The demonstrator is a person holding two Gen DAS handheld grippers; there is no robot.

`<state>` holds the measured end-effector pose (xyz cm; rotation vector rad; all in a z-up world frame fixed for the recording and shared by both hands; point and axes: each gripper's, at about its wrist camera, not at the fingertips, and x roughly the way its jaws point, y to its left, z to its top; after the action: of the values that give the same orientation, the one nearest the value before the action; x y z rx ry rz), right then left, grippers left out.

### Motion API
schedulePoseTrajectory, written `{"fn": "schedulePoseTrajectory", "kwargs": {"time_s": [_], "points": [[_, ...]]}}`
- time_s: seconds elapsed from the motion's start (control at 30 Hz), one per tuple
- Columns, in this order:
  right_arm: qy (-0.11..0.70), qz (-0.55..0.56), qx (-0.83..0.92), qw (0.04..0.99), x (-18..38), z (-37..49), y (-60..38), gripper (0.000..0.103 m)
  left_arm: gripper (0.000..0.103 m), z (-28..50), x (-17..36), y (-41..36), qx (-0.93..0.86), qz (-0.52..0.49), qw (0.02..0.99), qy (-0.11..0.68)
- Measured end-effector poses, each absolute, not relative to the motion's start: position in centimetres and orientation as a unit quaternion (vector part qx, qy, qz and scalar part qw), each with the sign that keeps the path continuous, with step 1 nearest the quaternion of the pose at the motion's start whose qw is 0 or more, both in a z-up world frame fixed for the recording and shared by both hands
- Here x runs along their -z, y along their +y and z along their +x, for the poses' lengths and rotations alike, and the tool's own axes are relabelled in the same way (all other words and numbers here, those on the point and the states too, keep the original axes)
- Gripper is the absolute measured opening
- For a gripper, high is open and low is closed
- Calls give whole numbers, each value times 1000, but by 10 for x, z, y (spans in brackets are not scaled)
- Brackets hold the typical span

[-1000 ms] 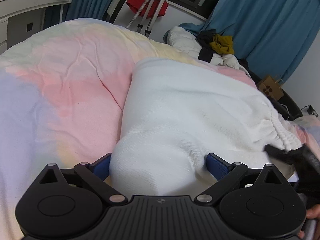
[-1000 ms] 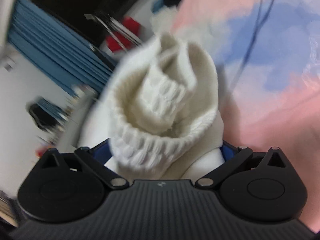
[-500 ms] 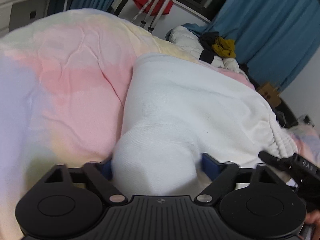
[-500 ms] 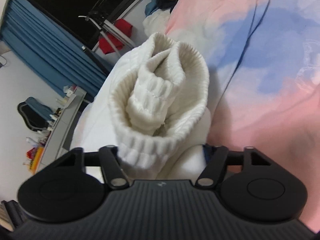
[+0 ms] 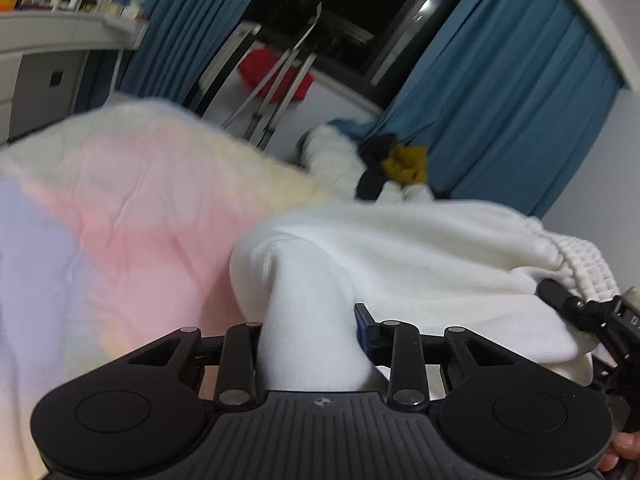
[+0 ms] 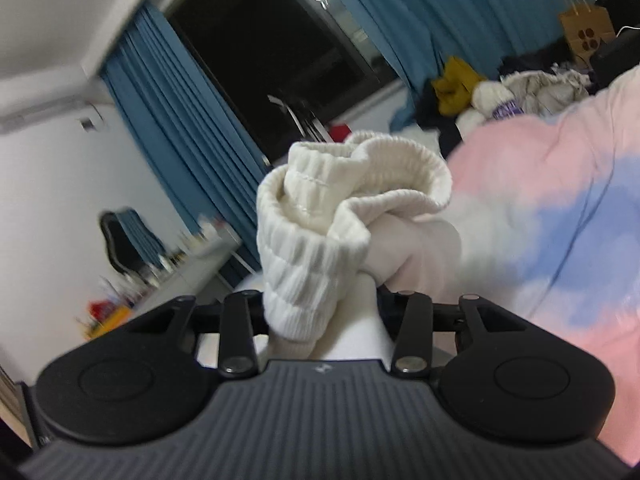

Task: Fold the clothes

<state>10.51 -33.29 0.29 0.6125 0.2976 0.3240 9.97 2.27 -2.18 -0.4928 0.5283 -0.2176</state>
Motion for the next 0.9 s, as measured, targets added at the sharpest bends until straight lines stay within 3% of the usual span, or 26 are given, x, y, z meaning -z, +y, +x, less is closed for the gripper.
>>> {"fn": "schedulePoseTrajectory", "kwargs": {"time_s": [0.27,0.4,0.67,0.9], "points": [[63,376,-137,914,-38,99,-422,43,34,126,-50,-88,163,-190,948,198],[24,398,-103,911,-48,106,-479,43,35,170,-61,-160,206,-173,946,179],[4,395,-3,919,-27,139,-595,43,35,287,-30,-320,295,-134,922,214],[-8,388,91,917,33,150,-657,43,35,349,46,-432,356,-95,899,239]]}}
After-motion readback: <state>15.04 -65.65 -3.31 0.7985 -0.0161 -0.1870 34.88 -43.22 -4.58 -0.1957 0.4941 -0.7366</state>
